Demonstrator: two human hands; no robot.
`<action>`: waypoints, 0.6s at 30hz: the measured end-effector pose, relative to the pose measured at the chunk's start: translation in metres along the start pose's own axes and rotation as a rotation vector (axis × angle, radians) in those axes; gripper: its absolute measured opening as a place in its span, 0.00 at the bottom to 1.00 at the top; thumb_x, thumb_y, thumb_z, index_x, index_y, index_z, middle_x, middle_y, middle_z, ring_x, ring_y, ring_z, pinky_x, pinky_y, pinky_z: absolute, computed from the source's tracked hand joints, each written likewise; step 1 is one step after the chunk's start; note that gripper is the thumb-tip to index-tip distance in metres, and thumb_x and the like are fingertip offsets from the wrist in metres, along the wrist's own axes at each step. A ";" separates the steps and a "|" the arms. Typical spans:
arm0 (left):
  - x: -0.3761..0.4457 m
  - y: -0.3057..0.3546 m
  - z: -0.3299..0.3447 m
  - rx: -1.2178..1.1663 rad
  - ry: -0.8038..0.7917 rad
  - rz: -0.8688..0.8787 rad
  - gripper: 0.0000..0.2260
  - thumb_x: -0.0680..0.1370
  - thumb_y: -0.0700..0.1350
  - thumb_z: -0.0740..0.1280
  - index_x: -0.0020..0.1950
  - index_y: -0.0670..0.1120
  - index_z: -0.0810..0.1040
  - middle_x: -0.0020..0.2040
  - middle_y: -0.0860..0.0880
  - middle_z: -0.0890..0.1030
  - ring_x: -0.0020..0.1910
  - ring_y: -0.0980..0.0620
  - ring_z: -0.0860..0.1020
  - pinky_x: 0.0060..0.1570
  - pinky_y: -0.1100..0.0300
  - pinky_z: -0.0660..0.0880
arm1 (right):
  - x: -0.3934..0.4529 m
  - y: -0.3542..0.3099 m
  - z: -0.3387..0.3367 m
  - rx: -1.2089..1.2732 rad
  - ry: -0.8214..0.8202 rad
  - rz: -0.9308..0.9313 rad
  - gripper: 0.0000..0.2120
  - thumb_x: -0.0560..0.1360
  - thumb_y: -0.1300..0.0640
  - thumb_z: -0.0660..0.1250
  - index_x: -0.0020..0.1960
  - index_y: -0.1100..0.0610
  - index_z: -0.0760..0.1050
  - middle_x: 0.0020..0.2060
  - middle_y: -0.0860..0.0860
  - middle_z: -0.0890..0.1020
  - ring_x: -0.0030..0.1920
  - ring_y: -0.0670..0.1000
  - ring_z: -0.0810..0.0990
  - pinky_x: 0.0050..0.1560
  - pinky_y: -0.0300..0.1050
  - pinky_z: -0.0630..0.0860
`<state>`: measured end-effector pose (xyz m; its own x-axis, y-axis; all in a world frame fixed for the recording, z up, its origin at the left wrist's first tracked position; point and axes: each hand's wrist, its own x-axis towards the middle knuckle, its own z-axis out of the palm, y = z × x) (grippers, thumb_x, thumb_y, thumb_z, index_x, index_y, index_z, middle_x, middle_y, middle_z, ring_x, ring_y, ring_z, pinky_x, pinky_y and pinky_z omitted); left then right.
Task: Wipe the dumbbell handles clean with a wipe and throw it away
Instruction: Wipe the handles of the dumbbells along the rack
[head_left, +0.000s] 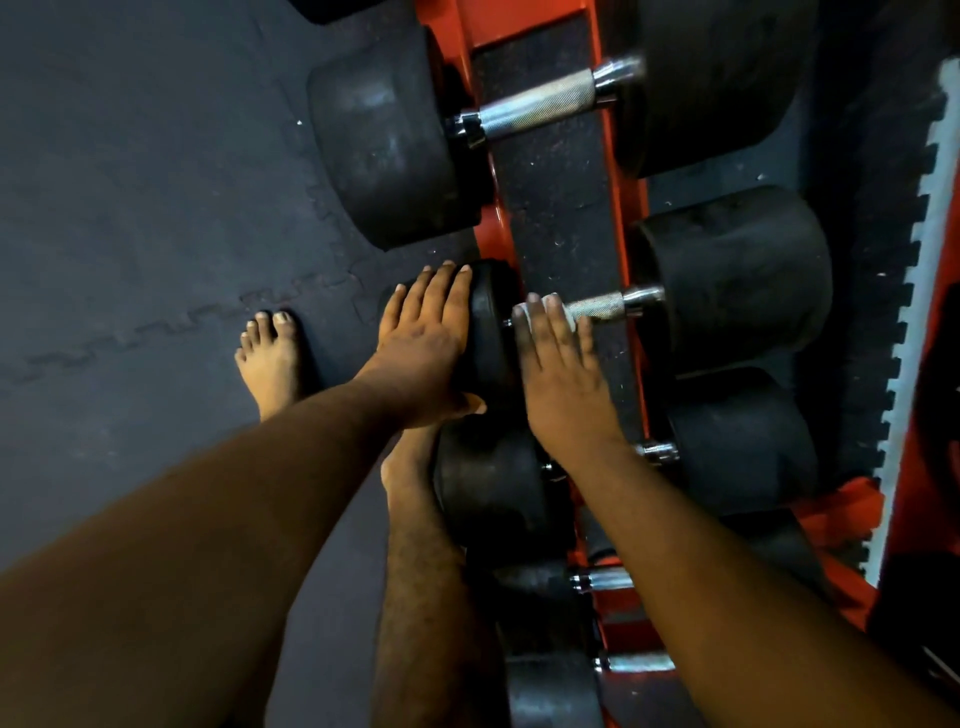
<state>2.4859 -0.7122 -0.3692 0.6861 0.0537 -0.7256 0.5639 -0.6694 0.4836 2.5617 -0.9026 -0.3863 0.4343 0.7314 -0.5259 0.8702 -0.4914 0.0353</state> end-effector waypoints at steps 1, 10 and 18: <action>0.000 0.000 0.000 0.002 0.003 -0.001 0.68 0.63 0.63 0.82 0.82 0.45 0.34 0.83 0.44 0.39 0.82 0.43 0.37 0.78 0.46 0.35 | 0.004 0.005 -0.001 -0.017 -0.007 -0.022 0.33 0.78 0.62 0.48 0.81 0.62 0.42 0.81 0.60 0.48 0.81 0.60 0.42 0.78 0.63 0.38; 0.001 0.000 0.004 0.019 0.028 -0.005 0.69 0.61 0.63 0.83 0.82 0.44 0.36 0.83 0.43 0.42 0.82 0.42 0.40 0.79 0.43 0.38 | 0.010 0.007 -0.015 -0.003 -0.060 -0.070 0.31 0.77 0.62 0.42 0.79 0.63 0.57 0.78 0.60 0.61 0.80 0.60 0.54 0.78 0.65 0.44; 0.002 -0.001 0.005 0.015 0.034 -0.005 0.70 0.60 0.63 0.83 0.82 0.44 0.36 0.83 0.43 0.42 0.82 0.43 0.40 0.79 0.43 0.38 | 0.014 0.023 -0.022 -0.072 -0.020 0.159 0.29 0.78 0.62 0.57 0.79 0.64 0.57 0.77 0.63 0.62 0.79 0.64 0.54 0.79 0.65 0.46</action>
<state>2.4840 -0.7150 -0.3738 0.6987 0.0826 -0.7106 0.5608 -0.6800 0.4724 2.5927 -0.8935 -0.3738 0.5635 0.6372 -0.5258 0.8057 -0.5644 0.1794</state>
